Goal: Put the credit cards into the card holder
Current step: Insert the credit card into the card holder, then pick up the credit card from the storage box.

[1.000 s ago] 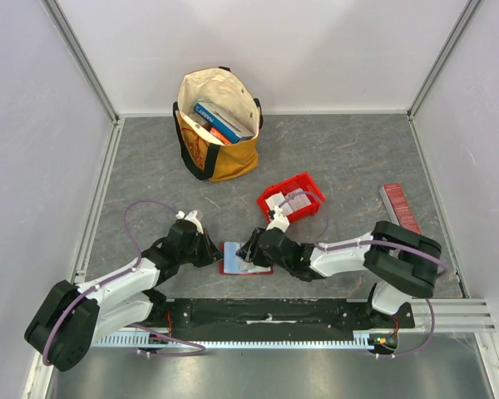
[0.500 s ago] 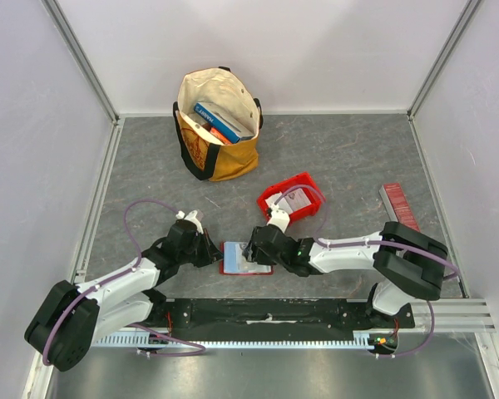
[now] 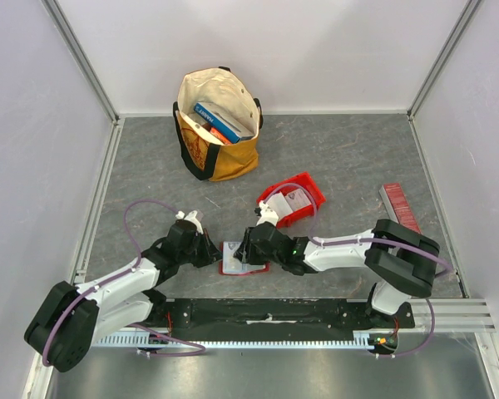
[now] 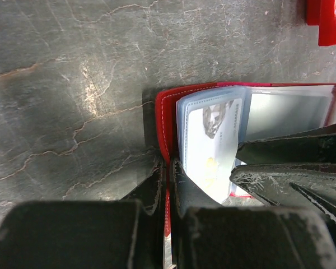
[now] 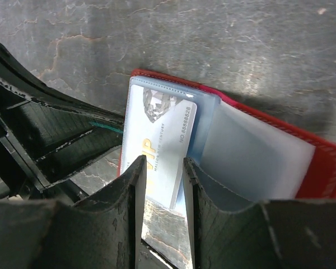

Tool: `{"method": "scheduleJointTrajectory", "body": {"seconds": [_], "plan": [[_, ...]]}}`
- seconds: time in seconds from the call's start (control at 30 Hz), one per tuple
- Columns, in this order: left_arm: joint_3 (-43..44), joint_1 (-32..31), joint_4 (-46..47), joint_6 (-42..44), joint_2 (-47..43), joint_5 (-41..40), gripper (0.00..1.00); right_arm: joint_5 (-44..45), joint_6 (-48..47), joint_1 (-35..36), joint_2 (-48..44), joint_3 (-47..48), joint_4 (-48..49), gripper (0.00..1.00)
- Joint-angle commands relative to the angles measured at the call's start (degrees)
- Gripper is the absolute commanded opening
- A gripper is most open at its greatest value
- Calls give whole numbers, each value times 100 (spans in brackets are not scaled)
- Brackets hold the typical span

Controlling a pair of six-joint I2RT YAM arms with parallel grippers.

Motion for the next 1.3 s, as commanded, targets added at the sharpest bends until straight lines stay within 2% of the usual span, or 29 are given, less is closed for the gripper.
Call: {"method": "scheduleJointTrajectory", "body": {"seconds": [0.0, 0.13, 0.33, 0.43, 0.63, 0.73, 0.87, 1.03, 1.27], "plan": [[30, -5, -314, 29, -46, -57, 2, -393, -137, 35, 163, 317, 544, 38], [82, -14, -393, 47, -98, -83, 2, -192, -242, 27, 49, 309, 308, 39], [232, -5, -594, 91, -256, -110, 2, 423, -1041, -236, -1012, 361, -711, 51], [381, -14, -700, 143, -327, -84, 2, 390, -1524, -745, -1602, 475, -1221, 62], [627, -14, -788, 214, -292, -66, 2, 30, -2596, -1949, -2175, 958, -2233, 73], [707, -5, -806, 214, -257, -66, 2, -391, -3001, -2424, -2088, 1213, -2392, 80], [724, 4, -771, 205, -195, -57, 2, -1052, -3222, -2996, -1544, 1504, -2541, 81], [733, 4, -779, 214, -195, -66, 2, -1667, -3407, -3234, -770, 1776, -2462, 82], [715, -5, -797, 205, -239, -84, 2, -1975, -3459, -3418, -189, 1891, -2163, 85]]}}
